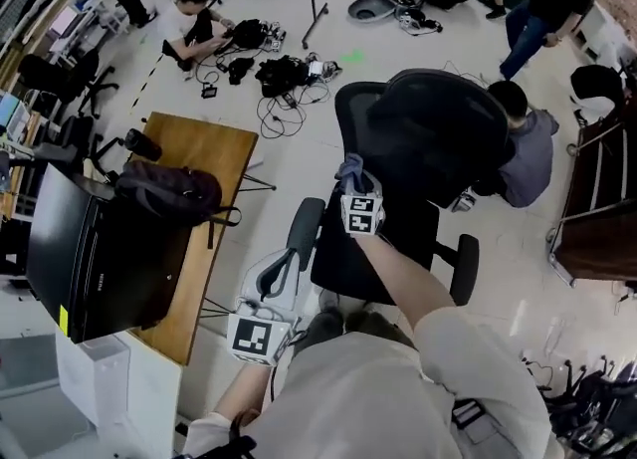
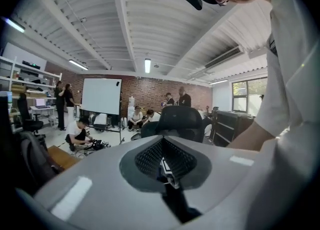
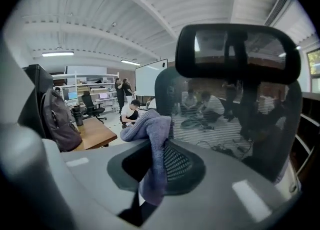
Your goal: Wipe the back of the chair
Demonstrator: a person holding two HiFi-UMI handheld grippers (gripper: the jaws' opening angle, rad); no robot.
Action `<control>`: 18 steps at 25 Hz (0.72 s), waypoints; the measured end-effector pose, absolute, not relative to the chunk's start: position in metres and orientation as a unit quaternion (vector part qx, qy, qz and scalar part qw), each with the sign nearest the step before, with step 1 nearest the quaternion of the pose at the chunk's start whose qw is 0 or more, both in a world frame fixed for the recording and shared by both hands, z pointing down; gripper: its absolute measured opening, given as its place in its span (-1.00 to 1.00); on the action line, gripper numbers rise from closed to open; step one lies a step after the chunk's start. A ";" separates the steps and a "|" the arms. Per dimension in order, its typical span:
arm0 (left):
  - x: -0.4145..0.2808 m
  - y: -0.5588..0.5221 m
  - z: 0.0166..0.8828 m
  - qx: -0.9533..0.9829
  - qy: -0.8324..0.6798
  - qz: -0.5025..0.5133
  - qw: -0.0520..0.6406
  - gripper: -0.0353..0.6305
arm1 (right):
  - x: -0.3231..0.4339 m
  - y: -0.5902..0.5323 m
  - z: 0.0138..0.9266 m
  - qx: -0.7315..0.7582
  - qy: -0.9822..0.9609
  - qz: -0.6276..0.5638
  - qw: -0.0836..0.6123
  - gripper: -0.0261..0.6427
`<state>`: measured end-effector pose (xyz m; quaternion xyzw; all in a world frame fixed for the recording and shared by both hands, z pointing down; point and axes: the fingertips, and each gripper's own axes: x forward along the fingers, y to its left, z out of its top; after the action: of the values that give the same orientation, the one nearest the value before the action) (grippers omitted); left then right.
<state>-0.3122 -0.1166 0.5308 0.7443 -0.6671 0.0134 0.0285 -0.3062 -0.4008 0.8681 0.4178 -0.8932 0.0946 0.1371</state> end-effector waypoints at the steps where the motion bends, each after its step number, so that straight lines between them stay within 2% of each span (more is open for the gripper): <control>1: -0.324 -0.107 0.541 0.733 -0.678 0.020 0.041 -0.85 | -0.320 -0.412 0.880 0.416 -0.892 0.099 0.146 -0.78; 5: -0.361 -0.085 0.563 0.700 -0.713 0.016 0.034 -0.85 | -0.353 -0.453 0.910 0.405 -0.891 0.098 0.182 -0.78; 10: -0.357 -0.102 0.581 0.688 -0.723 0.040 0.046 -0.85 | -0.338 -0.503 0.921 0.409 -0.886 0.116 0.185 -0.78; 13: -0.341 -0.121 0.575 0.696 -0.712 0.078 0.050 -0.85 | -0.318 -0.516 0.918 0.416 -0.884 0.120 0.179 -0.78; 18: -0.317 -0.162 0.513 0.744 -0.668 0.015 0.012 -0.85 | -0.229 -0.533 0.891 0.466 -0.857 0.113 0.188 -0.78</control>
<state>-0.3171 -0.1622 0.5127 0.7442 -0.6677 0.0146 0.0125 -0.2285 -0.5329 0.8908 0.4657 -0.8572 0.1131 0.1884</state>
